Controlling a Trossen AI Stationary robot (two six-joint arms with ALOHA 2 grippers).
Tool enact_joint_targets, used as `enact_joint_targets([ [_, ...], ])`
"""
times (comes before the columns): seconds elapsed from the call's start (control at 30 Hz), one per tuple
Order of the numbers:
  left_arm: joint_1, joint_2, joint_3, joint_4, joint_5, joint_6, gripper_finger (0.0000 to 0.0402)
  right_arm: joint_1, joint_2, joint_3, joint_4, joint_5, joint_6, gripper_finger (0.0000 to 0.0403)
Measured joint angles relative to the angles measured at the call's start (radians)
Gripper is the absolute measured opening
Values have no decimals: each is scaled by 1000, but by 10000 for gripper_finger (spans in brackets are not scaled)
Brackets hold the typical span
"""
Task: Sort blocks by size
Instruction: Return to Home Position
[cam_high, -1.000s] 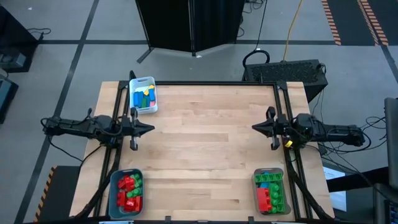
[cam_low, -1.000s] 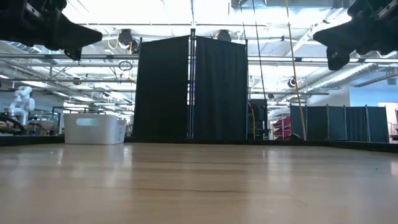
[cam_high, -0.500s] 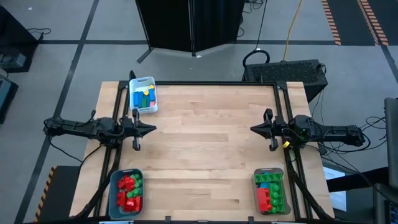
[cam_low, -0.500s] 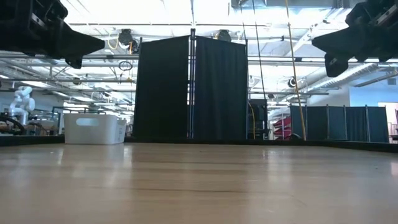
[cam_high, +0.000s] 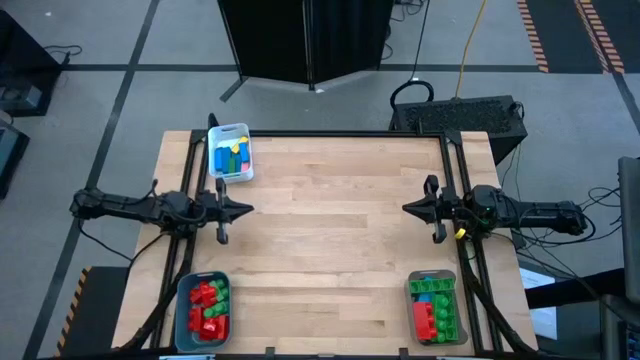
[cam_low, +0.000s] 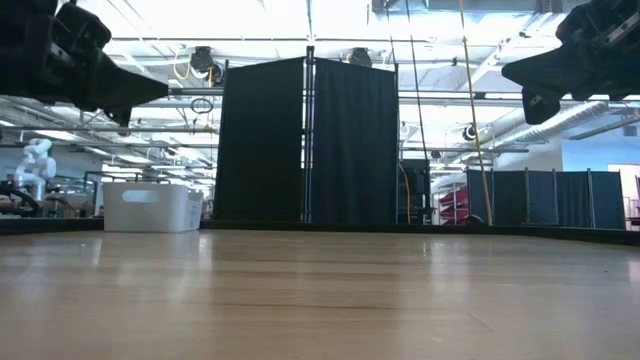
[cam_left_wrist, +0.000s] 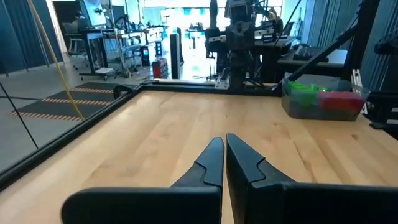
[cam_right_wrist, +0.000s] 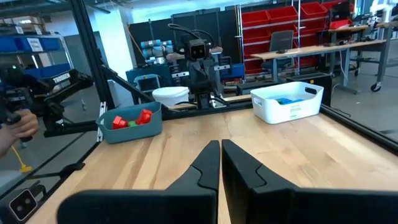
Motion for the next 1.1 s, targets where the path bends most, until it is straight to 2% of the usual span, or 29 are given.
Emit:
enact_joint_targets([
  [0.17, 0, -3, -11, -4, 15, -12, 0, 0, 0, 0, 0, 0, -9, 0],
  [0.37, 0, -3, -11, -6, 85, 9, 0, 0, 0, 0, 10, 4, -24, 0],
  [0.6, 0, -3, -11, -8, 86, 9, 0, 0, 0, -92, 161, 4, -22, 0],
  [1.1, 0, -21, -14, -26, 86, 17, 0, 0, 2, -95, 135, 9, -16, 0],
])
